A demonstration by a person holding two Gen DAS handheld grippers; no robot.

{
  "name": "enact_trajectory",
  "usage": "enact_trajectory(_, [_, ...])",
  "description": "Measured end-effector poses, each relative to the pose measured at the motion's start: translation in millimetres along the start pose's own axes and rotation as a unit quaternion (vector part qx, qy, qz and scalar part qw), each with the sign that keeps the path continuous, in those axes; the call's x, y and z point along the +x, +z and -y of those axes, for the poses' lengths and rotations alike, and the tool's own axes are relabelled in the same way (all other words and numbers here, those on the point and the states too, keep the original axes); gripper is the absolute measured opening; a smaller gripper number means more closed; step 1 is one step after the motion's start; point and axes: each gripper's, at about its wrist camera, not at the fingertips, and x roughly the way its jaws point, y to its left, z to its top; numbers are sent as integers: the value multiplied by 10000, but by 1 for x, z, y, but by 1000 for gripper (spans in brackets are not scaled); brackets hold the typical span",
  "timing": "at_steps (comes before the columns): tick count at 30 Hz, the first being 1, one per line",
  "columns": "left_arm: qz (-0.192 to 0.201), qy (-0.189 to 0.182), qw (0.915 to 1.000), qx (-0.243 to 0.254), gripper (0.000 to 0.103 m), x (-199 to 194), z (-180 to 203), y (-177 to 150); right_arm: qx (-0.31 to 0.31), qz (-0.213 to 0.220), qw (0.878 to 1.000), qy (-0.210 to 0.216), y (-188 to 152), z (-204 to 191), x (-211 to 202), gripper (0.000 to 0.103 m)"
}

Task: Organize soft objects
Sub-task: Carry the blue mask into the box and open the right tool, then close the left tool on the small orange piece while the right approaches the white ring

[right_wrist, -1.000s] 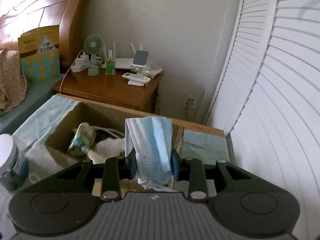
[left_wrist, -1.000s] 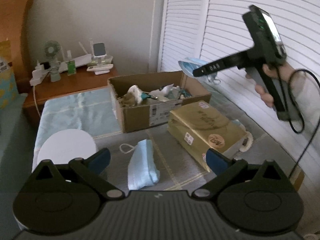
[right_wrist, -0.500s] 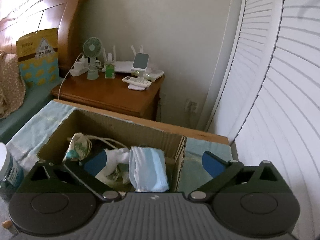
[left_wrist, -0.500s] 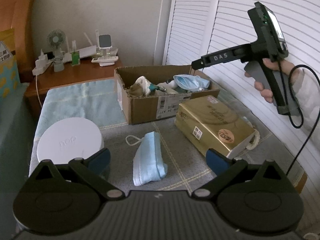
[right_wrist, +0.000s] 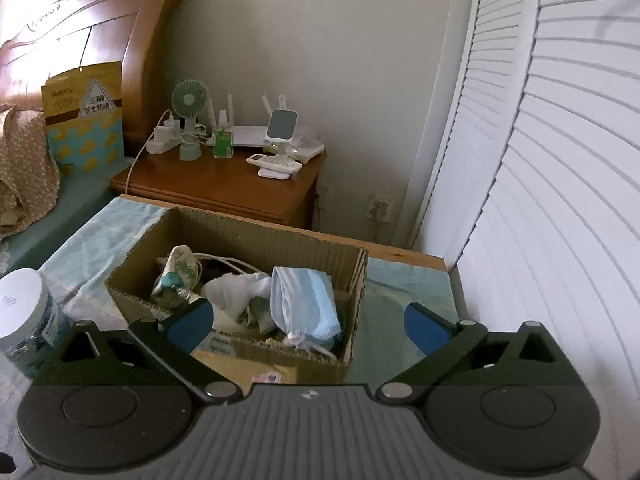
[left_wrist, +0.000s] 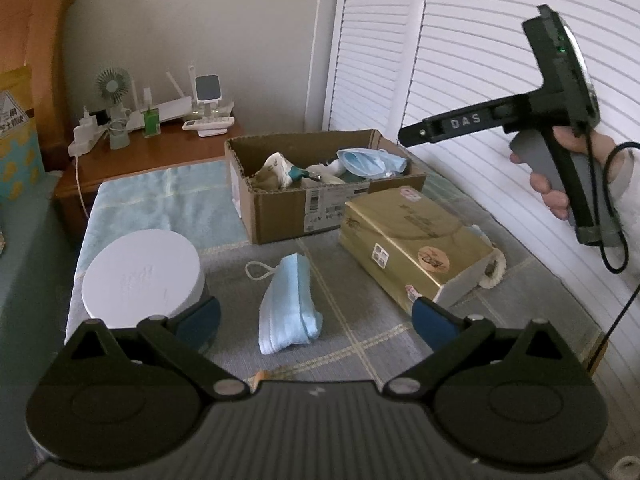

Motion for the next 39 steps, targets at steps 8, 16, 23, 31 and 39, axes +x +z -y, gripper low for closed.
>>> enact_trajectory(8, [26, 42, 10000, -47, 101, -9, 5, -4, -78, 79, 9999, -50, -16, -3, -27, 103])
enact_trajectory(16, [28, 11, 10000, -28, 101, -13, 13, -5, -34, 169, 9998, -105, -32, -5, -50, 103])
enact_trajectory(23, [19, -59, 10000, 10, 101, -12, 21, -5, 161, 243, 9996, -31, -52, -2, -70, 103])
enact_trajectory(31, [-119, -49, 9999, 19, 101, -4, 25, -11, 812, 228, 9962, 195, -97, 11, -82, 103])
enact_trajectory(39, [-388, 21, 9992, -95, 101, 13, 15, -21, 911, -345, 9952, 72, -142, 9, -59, 103])
